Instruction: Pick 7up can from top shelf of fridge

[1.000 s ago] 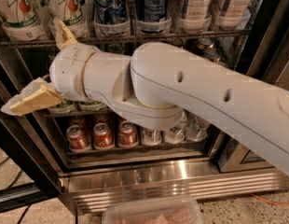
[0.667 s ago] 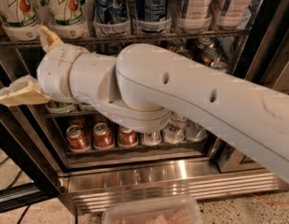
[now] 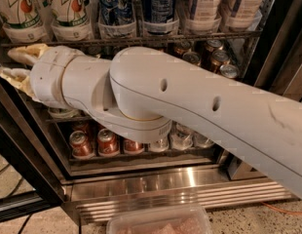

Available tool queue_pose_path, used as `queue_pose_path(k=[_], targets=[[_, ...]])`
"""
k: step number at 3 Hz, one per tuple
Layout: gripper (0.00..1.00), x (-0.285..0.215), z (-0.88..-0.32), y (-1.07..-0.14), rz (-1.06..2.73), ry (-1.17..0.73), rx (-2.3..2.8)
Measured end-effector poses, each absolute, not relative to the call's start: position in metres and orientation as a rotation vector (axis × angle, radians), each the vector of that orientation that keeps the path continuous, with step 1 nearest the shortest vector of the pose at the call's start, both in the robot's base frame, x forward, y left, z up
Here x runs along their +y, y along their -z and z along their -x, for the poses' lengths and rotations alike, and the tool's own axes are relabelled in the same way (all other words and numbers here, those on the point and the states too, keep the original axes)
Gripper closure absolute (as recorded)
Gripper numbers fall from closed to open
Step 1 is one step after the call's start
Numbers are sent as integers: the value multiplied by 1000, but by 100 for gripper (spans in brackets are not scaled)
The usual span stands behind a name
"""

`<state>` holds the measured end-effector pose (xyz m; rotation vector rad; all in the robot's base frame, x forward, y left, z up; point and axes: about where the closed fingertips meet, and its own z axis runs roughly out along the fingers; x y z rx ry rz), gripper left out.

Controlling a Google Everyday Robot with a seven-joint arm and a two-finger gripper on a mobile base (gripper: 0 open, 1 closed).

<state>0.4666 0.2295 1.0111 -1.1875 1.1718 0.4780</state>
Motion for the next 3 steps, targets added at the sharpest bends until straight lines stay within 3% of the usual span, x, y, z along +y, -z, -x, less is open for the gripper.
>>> queue_pose_path(k=[1,2,3], targets=[[89,225,-470,-1017,1145,-443,1192],[100,216,-482,-1031,1062,-364,1212],[81,206,-492,-1037,970,-287,1239]])
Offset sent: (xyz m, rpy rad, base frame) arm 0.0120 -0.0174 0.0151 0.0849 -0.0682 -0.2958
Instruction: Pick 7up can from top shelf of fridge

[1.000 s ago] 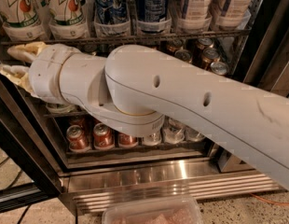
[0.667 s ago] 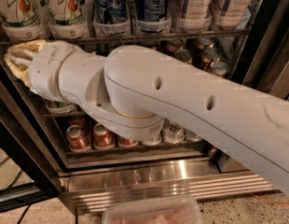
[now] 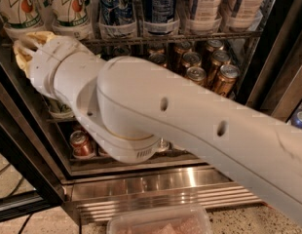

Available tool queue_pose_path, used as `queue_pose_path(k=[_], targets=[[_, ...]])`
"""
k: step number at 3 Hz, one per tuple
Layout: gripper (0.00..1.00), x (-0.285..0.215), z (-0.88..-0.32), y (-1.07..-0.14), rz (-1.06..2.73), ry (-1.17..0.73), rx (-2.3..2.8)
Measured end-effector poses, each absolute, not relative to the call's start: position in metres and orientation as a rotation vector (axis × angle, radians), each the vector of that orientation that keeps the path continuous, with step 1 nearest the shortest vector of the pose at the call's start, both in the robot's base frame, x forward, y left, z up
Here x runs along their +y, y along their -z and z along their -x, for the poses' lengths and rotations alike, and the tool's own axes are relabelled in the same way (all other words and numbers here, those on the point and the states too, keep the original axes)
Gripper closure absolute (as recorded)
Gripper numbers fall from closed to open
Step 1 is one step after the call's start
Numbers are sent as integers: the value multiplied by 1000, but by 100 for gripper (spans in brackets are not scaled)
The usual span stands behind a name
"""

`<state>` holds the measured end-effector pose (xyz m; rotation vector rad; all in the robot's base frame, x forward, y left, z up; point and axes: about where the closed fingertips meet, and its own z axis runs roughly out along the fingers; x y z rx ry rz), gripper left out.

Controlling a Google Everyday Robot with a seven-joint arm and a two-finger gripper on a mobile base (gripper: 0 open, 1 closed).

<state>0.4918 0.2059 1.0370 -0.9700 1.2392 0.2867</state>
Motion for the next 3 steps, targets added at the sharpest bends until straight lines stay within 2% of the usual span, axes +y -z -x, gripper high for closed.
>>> queue_pose_path(k=[1,2,3], targets=[[77,216,-486,-1035,927,-271,1247],[59,218,-484,-1039,925,-259,1243],[68,225,-481,-1039,921,-279,1232]])
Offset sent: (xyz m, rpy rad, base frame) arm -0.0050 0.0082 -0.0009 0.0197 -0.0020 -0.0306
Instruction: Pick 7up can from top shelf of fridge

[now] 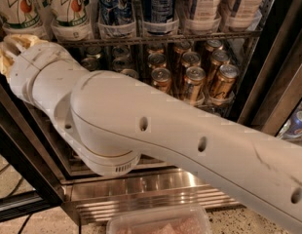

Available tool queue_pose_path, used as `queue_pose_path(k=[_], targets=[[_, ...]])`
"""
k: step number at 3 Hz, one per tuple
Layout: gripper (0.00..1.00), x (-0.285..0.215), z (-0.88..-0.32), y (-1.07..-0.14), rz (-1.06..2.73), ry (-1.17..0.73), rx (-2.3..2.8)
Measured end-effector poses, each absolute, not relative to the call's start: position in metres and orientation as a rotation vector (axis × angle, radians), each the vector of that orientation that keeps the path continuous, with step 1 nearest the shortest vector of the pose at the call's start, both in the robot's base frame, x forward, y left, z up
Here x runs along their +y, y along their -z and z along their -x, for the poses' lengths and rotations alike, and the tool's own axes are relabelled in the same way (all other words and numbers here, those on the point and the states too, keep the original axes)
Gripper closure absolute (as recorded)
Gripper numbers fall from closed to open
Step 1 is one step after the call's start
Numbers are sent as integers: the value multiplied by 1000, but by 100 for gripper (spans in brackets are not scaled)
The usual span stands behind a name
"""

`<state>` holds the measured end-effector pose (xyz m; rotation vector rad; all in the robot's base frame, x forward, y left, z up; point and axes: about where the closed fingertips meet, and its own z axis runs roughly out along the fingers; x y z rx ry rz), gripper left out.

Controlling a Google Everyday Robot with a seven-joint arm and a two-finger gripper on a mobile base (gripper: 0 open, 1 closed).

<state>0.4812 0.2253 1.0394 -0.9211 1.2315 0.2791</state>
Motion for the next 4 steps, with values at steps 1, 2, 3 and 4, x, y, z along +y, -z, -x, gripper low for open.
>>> queue_pose_path(k=[1,2,3,4], targets=[[74,238,-480,-1039,906,-308,1217],[52,245,-484,-1038,877,-291,1207],[35,248,-489,-1036,856,-260,1204],[27,250,-496,-1038,835,-217,1201]])
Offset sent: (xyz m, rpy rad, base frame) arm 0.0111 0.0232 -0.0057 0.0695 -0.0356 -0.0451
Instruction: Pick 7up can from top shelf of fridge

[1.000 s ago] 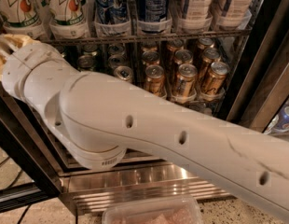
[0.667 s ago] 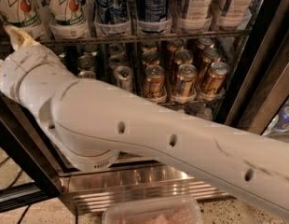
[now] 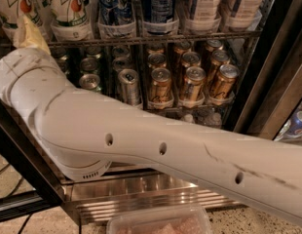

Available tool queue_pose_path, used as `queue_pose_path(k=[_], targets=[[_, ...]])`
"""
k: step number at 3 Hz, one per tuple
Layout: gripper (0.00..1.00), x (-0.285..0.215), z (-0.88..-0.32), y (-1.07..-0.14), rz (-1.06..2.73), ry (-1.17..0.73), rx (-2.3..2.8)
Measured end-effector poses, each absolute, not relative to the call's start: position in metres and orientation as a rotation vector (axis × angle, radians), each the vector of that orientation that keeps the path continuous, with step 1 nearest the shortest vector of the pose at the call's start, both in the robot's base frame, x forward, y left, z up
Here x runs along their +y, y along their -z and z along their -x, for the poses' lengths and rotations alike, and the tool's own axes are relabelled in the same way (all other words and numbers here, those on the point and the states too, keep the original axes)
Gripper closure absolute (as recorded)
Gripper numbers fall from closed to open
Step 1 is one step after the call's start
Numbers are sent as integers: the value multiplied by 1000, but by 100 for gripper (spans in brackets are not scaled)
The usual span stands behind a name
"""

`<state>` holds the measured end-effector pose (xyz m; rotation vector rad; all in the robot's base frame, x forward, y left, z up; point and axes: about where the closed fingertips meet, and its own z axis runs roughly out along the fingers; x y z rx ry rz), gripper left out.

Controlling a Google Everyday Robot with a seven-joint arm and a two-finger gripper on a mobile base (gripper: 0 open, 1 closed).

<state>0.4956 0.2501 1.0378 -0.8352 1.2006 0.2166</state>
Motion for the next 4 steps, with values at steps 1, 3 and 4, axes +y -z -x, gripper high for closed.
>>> queue_pose_path(k=[1,3,4], targets=[[25,250,-500,-1042,796,-178,1203],[46,245,-506,-1050,702,-127,1208],[55,239,-506,-1053,653,-110,1211]])
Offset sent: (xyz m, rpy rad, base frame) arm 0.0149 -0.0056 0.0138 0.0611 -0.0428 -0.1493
